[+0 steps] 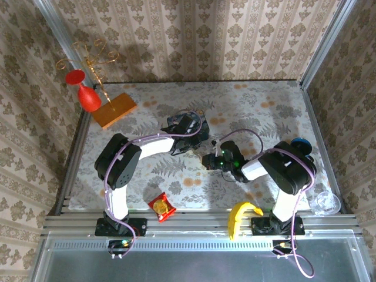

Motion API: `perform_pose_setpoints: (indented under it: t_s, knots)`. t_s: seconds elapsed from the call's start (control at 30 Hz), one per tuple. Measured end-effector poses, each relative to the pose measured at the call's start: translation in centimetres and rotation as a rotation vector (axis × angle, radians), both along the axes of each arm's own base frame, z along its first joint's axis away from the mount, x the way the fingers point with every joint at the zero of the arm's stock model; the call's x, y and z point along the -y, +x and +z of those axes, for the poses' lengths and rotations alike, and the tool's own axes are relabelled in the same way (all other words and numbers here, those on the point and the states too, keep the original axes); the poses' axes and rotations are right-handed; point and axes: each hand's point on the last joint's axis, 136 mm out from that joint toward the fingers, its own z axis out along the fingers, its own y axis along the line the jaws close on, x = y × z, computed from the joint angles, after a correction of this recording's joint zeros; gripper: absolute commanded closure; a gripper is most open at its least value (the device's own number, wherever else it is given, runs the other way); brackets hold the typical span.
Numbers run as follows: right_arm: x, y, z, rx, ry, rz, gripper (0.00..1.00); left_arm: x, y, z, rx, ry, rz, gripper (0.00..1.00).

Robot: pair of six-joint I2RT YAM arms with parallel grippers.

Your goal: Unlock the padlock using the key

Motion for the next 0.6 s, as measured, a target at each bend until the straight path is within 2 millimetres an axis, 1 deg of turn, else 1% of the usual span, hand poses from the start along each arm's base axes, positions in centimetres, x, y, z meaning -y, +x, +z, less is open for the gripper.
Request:
perform_pose_setpoints:
  t_s: [0.23,0.6]
  knots:
    - [-0.7,1.1,0.1,0.027,0.020,-0.002,1.00,0.2,-0.2,0.0,-0.009,-0.020,0.002,0.99]
    - [-0.5,1.6,0.2,0.044,0.016,-0.024,1.00,0.4,-0.2,0.1,-0.021,-0.038,0.005,1.00]
